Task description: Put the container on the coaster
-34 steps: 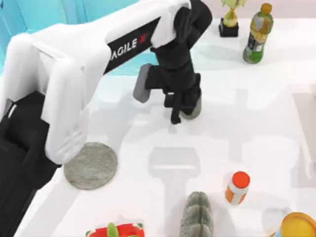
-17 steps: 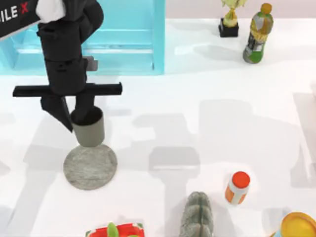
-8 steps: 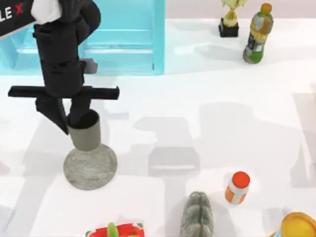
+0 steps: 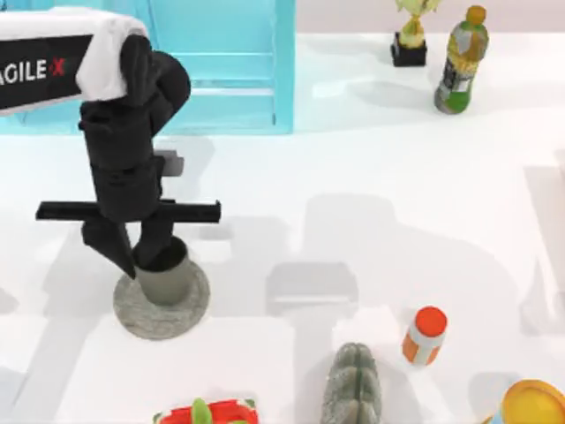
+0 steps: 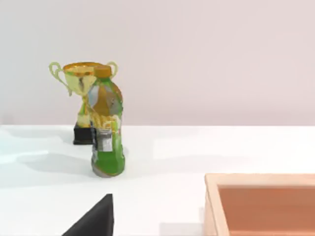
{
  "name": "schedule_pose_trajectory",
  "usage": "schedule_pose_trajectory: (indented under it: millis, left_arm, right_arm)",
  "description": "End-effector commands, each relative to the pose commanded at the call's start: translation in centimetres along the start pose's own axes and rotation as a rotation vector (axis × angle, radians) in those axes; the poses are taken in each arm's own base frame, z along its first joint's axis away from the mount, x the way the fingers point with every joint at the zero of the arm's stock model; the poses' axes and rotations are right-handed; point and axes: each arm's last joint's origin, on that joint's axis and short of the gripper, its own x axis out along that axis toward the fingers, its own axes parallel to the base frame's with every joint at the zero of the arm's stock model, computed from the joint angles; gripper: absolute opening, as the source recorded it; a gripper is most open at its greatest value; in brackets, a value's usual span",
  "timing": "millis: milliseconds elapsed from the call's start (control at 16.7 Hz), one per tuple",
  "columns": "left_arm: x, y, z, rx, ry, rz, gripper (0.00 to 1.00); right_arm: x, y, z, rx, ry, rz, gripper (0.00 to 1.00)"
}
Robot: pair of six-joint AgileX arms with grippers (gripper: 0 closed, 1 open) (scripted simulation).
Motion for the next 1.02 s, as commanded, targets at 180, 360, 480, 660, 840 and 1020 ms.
schedule_pose_trajectory:
  millis: [180, 360, 480, 660, 840, 1020]
  left_arm:
    - [0.36, -0.04, 0.01, -0.003, 0.006, 0.001, 0.0]
    - [0.36, -0.04, 0.01, -0.003, 0.006, 0.001, 0.15]
    - [0.36, -0.04, 0.01, -0.003, 0.006, 0.001, 0.3]
    - [0.36, -0.04, 0.01, -0.003, 0.006, 0.001, 0.53]
    - [0.36, -0.04, 0.01, -0.003, 0.006, 0.001, 0.75]
    - [0.36, -0.04, 0.01, -0.003, 0.006, 0.001, 0.98]
  right_arm:
    - [0.0, 0.0, 0.0, 0.0, 0.0, 0.0, 1.0]
    - [0.0, 0.0, 0.0, 0.0, 0.0, 0.0, 1.0]
    - [0.0, 0.0, 0.0, 0.0, 0.0, 0.0, 1.0]
    - [0.0, 0.0, 0.0, 0.0, 0.0, 0.0, 1.0]
    - [0.0, 0.0, 0.0, 0.0, 0.0, 0.0, 1.0]
    - [0.0, 0.0, 0.0, 0.0, 0.0, 0.0, 1.0]
